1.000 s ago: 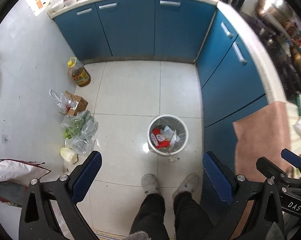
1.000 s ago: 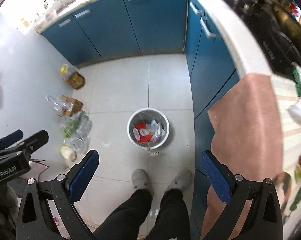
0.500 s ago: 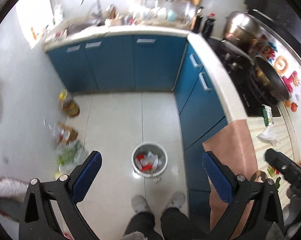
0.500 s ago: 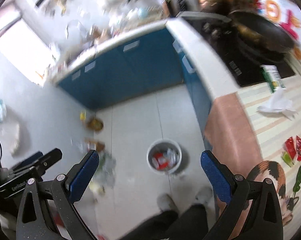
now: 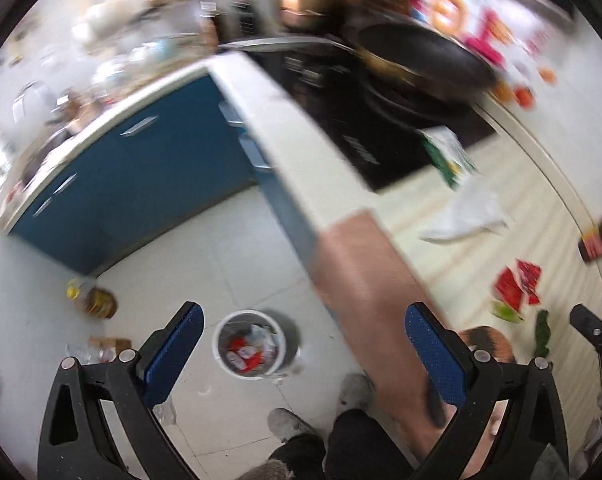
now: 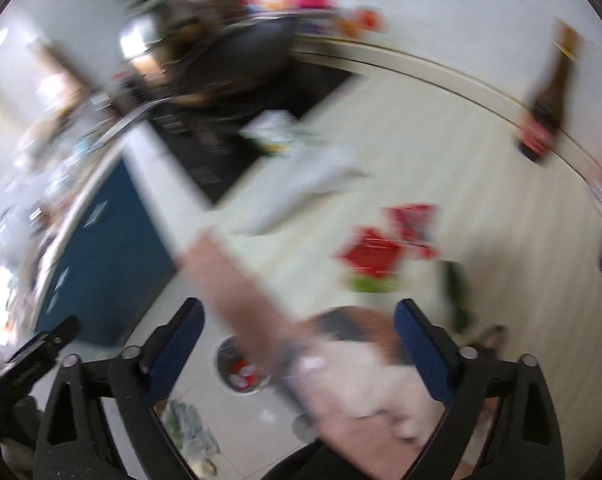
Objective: Collect trash
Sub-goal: 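Raise both tools from the bin back toward the counter, then grasp the red wrapper with left tool while right tool grasps green pepper, then carry wrapper and pepper to the white bin and open both tools, then raise both tools from the bin back toward the counter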
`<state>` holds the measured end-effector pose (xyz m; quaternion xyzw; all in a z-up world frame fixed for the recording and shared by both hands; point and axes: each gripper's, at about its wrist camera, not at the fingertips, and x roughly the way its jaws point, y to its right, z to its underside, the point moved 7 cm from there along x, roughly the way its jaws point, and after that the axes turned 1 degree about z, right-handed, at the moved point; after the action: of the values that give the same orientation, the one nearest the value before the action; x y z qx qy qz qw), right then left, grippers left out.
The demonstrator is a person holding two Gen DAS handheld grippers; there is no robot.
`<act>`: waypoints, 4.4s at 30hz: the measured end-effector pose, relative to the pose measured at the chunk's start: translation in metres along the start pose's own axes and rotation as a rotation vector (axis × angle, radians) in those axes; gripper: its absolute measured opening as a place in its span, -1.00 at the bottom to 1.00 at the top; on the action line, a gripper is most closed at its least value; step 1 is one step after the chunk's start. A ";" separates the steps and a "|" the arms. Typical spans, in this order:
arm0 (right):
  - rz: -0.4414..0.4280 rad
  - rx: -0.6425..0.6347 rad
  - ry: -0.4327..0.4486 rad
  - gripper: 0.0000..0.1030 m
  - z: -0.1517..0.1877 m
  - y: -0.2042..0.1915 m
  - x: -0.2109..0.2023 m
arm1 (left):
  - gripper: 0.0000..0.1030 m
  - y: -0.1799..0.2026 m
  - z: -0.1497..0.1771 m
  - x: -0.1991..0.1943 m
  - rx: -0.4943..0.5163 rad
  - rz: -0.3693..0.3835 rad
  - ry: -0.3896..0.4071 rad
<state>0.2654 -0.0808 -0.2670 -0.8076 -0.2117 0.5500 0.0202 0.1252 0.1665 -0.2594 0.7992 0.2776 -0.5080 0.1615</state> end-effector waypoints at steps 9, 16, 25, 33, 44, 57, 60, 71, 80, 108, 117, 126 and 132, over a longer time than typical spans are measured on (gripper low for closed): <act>0.176 0.094 -0.177 0.17 0.011 0.128 0.108 | 0.99 0.160 -0.011 0.084 0.282 0.138 -0.201; 0.172 0.104 -0.171 -0.65 0.014 0.153 0.119 | 0.80 0.241 -0.002 0.133 0.359 0.296 -0.379; 0.187 0.216 -0.159 -0.68 0.008 0.208 0.105 | -0.84 0.279 0.005 0.145 0.419 0.351 -0.433; 0.154 0.204 -0.096 -0.69 -0.009 0.184 0.083 | -0.93 0.265 -0.015 0.101 0.442 0.335 -0.284; 0.097 0.066 -0.001 -0.71 -0.035 0.093 0.056 | -0.93 0.179 -0.049 0.048 0.299 0.321 -0.117; -0.130 -0.240 -0.109 -0.72 0.032 -0.122 0.098 | -0.93 -0.061 -0.013 0.045 -0.104 0.197 -0.093; -0.183 -0.315 -0.172 -0.72 0.068 -0.173 0.130 | -0.93 -0.125 0.020 0.070 -0.223 0.157 -0.138; -0.226 -0.454 -0.431 -0.72 0.224 -0.266 0.326 | -0.93 -0.267 0.184 0.266 -0.583 0.120 -0.383; -0.225 -0.463 -0.630 -0.71 0.341 -0.267 0.535 | -0.92 -0.302 0.281 0.428 -0.744 0.162 -0.482; 0.011 -0.786 -0.276 1.00 0.267 -0.273 0.354 | 0.97 -0.293 0.236 0.234 -0.534 -0.147 -0.210; -0.029 -0.760 -0.158 1.00 0.227 -0.282 0.196 | 0.99 -0.271 0.205 0.092 -0.490 -0.140 -0.098; -0.141 -0.738 -0.086 1.00 0.208 -0.289 0.055 | 0.99 -0.256 0.196 -0.023 -0.487 -0.145 -0.004; -0.273 -0.575 -0.005 1.00 0.181 -0.275 -0.023 | 0.99 -0.236 0.166 -0.095 -0.415 -0.221 0.151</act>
<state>0.0081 0.1248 -0.2456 -0.7431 -0.4648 0.4618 -0.1359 -0.1698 0.2376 -0.2396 0.7496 0.4729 -0.3935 0.2442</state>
